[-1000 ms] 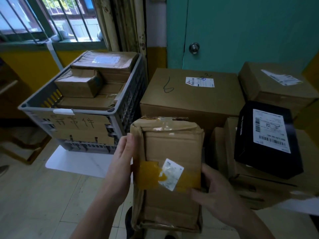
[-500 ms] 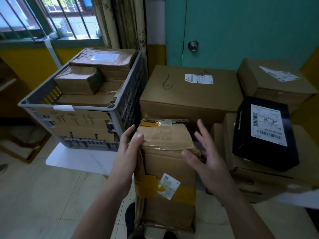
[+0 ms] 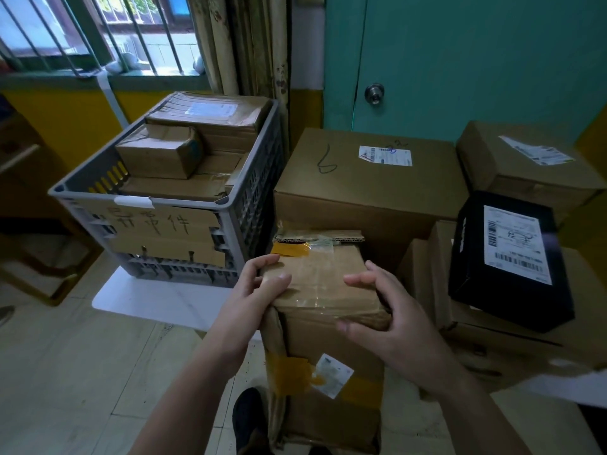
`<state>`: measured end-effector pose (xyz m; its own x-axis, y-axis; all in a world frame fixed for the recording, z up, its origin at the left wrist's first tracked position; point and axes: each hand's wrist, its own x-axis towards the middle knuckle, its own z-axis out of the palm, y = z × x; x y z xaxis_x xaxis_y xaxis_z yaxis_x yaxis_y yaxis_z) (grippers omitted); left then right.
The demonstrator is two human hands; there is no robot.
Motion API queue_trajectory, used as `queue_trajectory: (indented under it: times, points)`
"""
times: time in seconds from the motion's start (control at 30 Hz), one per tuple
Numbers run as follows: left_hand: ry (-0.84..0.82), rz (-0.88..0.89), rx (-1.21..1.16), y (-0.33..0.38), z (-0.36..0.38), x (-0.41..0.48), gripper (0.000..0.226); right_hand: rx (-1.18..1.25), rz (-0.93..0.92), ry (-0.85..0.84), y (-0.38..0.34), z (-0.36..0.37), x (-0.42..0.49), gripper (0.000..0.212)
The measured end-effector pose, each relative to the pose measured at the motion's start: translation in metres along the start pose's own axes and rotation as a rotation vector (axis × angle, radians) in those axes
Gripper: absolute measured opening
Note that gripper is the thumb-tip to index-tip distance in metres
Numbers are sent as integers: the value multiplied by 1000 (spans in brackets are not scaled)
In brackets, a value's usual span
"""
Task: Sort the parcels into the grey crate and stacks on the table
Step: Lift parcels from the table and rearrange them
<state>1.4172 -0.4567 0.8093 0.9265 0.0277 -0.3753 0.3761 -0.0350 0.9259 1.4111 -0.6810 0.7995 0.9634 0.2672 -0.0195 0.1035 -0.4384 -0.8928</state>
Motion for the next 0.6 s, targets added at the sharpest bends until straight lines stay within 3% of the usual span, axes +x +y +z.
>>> queue_trajectory:
  times: [0.23, 0.33, 0.47, 0.6]
  points:
    - [-15, -114, 34, -2, -6, 13, 48, 7, 97, -105, -1, -12, 2, 66]
    - [-6, -161, 102, -6, -3, 21, 74, -14, 199, 40, 2, -13, 18, 60]
    - [-23, -231, 210, -6, 4, 33, 107, 67, 478, -6, 4, -15, 49, 108]
    - [5, -171, 421, -11, 16, 49, 117, -134, 514, -2, 15, -1, 74, 122]
